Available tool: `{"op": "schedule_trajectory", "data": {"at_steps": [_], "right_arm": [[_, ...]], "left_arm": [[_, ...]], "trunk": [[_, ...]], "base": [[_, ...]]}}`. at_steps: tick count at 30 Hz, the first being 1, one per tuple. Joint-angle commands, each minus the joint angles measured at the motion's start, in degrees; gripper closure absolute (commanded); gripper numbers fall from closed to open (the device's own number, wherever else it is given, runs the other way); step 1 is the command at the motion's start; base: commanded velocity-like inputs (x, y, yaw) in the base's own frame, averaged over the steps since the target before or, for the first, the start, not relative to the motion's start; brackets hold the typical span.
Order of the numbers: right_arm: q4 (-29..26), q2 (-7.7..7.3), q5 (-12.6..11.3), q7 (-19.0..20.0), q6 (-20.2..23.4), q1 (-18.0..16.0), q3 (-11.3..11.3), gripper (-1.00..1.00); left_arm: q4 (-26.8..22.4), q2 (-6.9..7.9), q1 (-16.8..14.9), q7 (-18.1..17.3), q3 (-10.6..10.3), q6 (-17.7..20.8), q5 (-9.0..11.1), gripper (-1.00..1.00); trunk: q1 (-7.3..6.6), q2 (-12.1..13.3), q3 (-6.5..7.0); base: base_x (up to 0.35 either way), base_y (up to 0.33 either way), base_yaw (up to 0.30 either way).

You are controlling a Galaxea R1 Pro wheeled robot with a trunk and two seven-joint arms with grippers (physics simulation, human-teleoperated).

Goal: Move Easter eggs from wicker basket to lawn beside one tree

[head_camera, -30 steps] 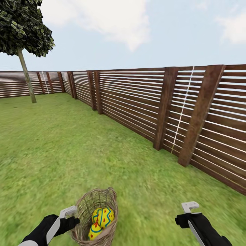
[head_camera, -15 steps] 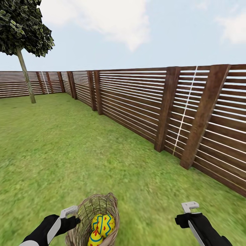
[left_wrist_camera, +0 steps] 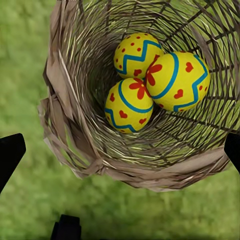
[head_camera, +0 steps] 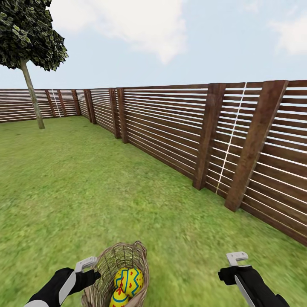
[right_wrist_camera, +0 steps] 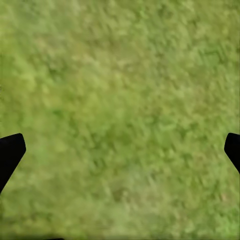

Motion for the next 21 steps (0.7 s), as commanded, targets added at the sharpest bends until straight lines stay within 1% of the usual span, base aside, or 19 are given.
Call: {"op": "schedule_trajectory", "data": {"at_steps": [1, 4, 21], "right_arm": [[-0.07, -0.07, -0.25, -0.29, 0.27, -0.02, 0.22, -1.00], [-0.06, -0.07, -0.25, -0.29, 0.27, -0.03, 0.24, -1.00], [-0.06, 0.01, -0.25, -0.29, 0.27, -0.01, 0.27, -1.00]], "left_arm": [[-0.08, -0.03, -0.03, -0.20, 0.35, 0.38, 0.02, -1.00], [-0.08, -0.09, -0.03, -0.20, 0.31, 0.38, 0.01, -1.00], [0.02, -0.26, -0.04, -0.20, 0.29, 0.38, 0.13, -1.00]], "trunk": [[0.00, -0.03, -0.06], [0.00, -0.03, -0.06], [3.73, -6.85, -3.11]], "base": [[0.000, 0.000, 0.000], [0.000, 0.000, 0.000], [0.000, 0.000, 0.000]]}}
